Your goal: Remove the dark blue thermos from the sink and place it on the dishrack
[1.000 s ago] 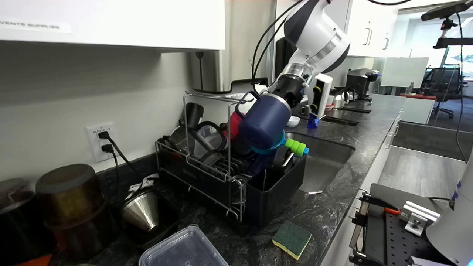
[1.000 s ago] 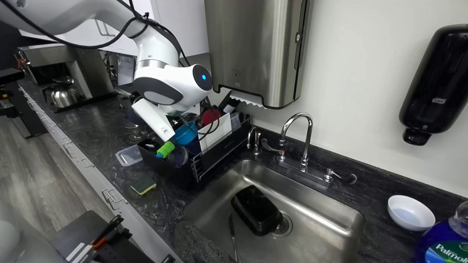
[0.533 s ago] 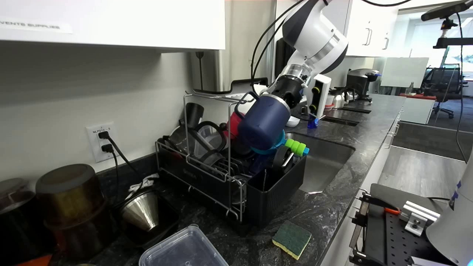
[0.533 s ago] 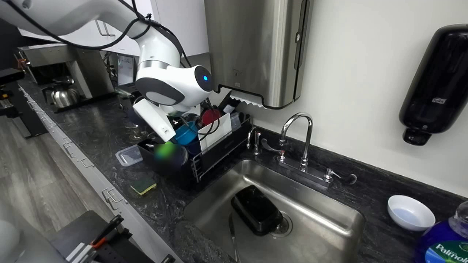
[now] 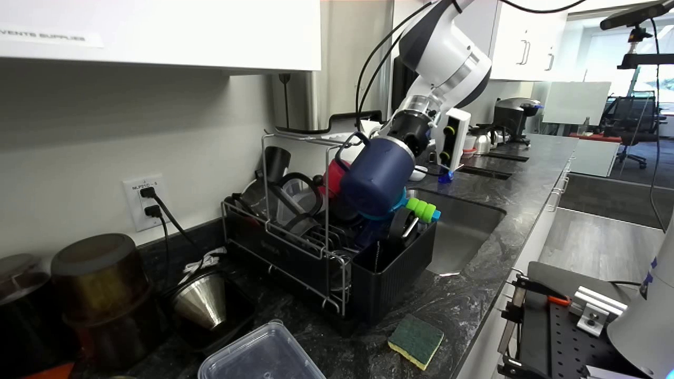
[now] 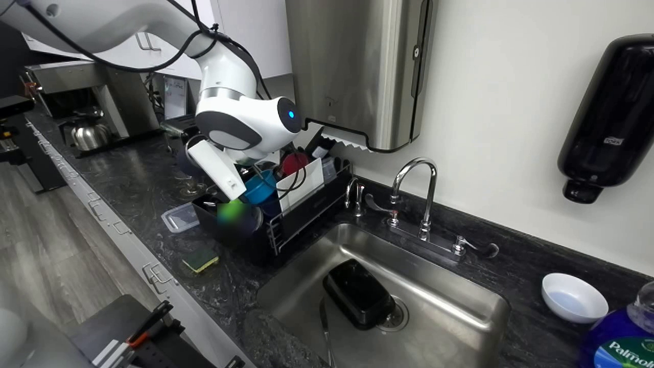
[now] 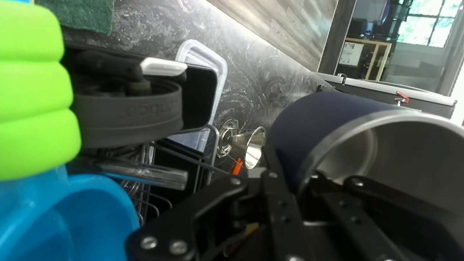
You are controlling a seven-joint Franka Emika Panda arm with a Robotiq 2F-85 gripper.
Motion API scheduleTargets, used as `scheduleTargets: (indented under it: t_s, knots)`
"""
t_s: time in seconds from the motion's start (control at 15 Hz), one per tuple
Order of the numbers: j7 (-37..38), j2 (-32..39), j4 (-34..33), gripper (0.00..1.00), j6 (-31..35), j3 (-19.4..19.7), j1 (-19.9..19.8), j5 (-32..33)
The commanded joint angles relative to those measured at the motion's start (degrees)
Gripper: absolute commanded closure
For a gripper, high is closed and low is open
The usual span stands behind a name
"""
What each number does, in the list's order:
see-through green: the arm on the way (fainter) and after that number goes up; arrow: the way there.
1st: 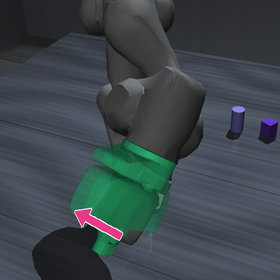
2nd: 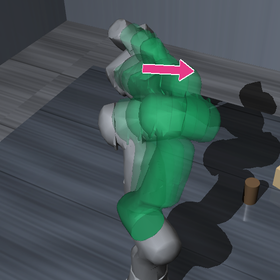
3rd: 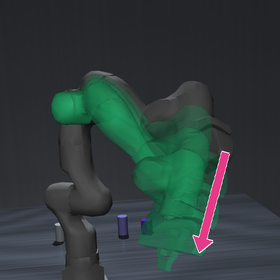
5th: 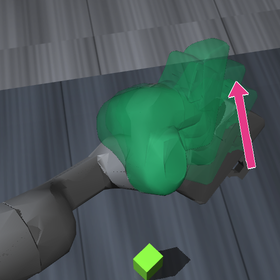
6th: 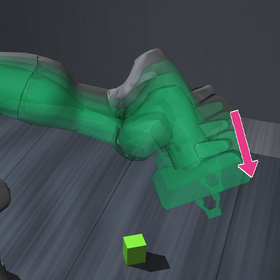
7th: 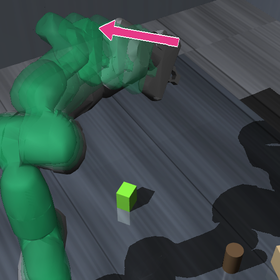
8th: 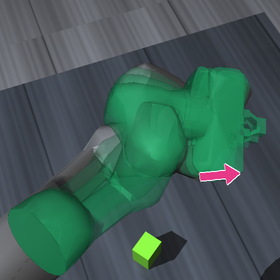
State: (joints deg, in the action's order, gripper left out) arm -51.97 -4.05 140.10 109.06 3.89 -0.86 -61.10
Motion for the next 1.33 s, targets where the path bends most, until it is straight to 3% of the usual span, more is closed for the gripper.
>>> scheduleTargets:
  t_s: [0.0,0.27,0.33,0.47,1.0,1.27]
  knots:
    - [-1.26,1.35,-1.12,0.98,-2.68,0.14,-0.96,-0.50]
    - [-1.07,1.22,-0.91,0.98,-3.35,0.17,-1.11,-0.41]
    - [-0.98,1.17,-0.83,0.68,-3.41,0.18,-1.15,-0.34]
    - [-1.00,0.96,-0.67,0.62,-3.49,0.15,-1.16,-0.18]
    - [-0.84,0.66,-0.38,0.05,-4.49,0.06,-1.14,0.34]
    - [-0.81,0.72,-0.38,0.00,-5.14,0.07,-1.16,0.38]
